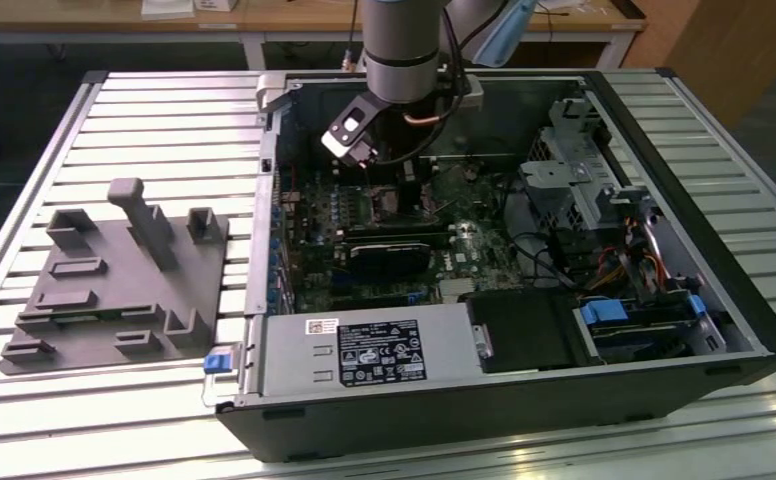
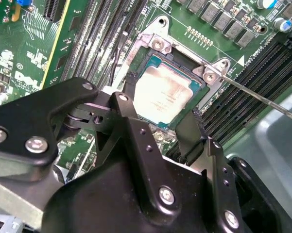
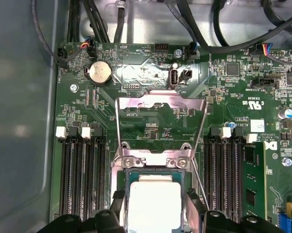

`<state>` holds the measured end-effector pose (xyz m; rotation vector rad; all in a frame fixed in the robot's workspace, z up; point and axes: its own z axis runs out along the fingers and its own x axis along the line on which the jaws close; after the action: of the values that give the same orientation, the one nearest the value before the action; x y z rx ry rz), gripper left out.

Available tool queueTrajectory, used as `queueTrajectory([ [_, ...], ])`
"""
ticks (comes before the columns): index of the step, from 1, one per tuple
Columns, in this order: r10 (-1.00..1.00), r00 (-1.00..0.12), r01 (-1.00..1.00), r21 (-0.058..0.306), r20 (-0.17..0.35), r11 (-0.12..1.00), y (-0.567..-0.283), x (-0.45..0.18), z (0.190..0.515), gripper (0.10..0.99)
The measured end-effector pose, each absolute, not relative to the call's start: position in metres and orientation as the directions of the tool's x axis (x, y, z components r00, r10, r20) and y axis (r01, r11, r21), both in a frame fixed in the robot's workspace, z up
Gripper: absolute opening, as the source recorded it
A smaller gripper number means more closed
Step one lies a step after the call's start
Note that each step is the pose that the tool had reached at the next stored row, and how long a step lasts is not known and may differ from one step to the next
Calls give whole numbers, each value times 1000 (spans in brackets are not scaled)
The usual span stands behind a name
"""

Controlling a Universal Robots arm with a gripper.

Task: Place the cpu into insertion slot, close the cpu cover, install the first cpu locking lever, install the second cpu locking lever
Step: 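Place the cpu into insertion slot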

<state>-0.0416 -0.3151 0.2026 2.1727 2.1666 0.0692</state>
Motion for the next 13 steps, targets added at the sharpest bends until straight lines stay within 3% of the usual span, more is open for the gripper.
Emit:
queueTrajectory([
  [2,1000,4,997,83,-19,-2,-315,-42,203,592],
  [4,1000,4,997,83,-19,-2,-315,-42,203,471],
  [7,1000,4,997,83,-19,-2,-315,-42,203,412],
  [10,1000,4,997,83,-19,-2,-315,-42,203,235],
  [12,1000,4,997,83,-19,-2,-315,-42,203,235],
  [13,1000,4,997,83,-19,-2,-315,-42,203,118],
])
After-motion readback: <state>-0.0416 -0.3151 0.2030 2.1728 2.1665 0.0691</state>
